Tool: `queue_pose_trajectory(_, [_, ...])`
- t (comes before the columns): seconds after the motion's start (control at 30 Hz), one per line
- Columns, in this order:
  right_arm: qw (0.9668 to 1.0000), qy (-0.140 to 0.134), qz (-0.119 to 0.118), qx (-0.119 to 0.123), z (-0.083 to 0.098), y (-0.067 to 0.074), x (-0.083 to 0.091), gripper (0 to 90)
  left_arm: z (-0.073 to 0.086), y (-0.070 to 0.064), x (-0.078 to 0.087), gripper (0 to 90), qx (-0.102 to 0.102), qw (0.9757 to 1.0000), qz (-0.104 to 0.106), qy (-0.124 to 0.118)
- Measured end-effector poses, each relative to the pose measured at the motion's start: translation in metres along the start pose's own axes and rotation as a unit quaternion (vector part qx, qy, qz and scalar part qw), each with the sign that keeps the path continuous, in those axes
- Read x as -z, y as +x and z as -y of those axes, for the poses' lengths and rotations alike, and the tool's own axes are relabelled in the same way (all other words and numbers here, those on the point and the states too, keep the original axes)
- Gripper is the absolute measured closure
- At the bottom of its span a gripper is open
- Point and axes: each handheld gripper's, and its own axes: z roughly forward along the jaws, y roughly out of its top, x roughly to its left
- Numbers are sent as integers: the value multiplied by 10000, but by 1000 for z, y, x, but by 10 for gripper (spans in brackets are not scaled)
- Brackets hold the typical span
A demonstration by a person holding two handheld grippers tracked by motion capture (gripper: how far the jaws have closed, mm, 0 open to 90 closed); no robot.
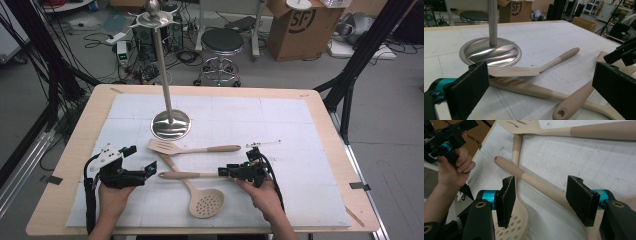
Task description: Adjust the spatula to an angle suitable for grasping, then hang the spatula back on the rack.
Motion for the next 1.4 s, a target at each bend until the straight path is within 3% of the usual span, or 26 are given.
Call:
queue_pose_trajectory(0.33, [9997, 162, -60, 172, -7, 4, -11, 411, 2, 0, 7, 17, -7, 10000, -44, 10])
queue_pose_trajectory(0.6, [9964, 730, 119, 419, -13, 3, -31, 423, 5, 6, 17, 17, 63, 9999, -119, 8])
queue_pose_trajectory(0.73, [9945, 857, 138, 583, -15, 5, -34, 420, 5, 7, 21, 17, 123, 9998, -151, -62])
queue_pose_trajectory(0.97, [9857, 1255, 318, 1080, -22, 15, -39, 415, 5, 3, 20, 17, 86, 9999, -115, -6])
queue_pose_trajectory(1.03, [9862, 1272, 199, 1046, -25, 16, -41, 417, 4, 2, 21, 17, 79, 9999, -113, -15])
queue_pose_trajectory(1.13, [9837, 1460, 256, 1021, -24, 12, -46, 421, 4, 0, 21, 17, 52, 9999, -104, -23])
queue_pose_trajectory(1.27, [9830, 1516, 228, 1015, -25, 10, -47, 439, 4, 1, 22, 17, 80, 9999, -113, -17])
queue_pose_trajectory(1.4, [9783, 1637, 409, 1206, -23, 11, -53, 458, 5, 2, 22, 17, 105, 9999, -103, -34])
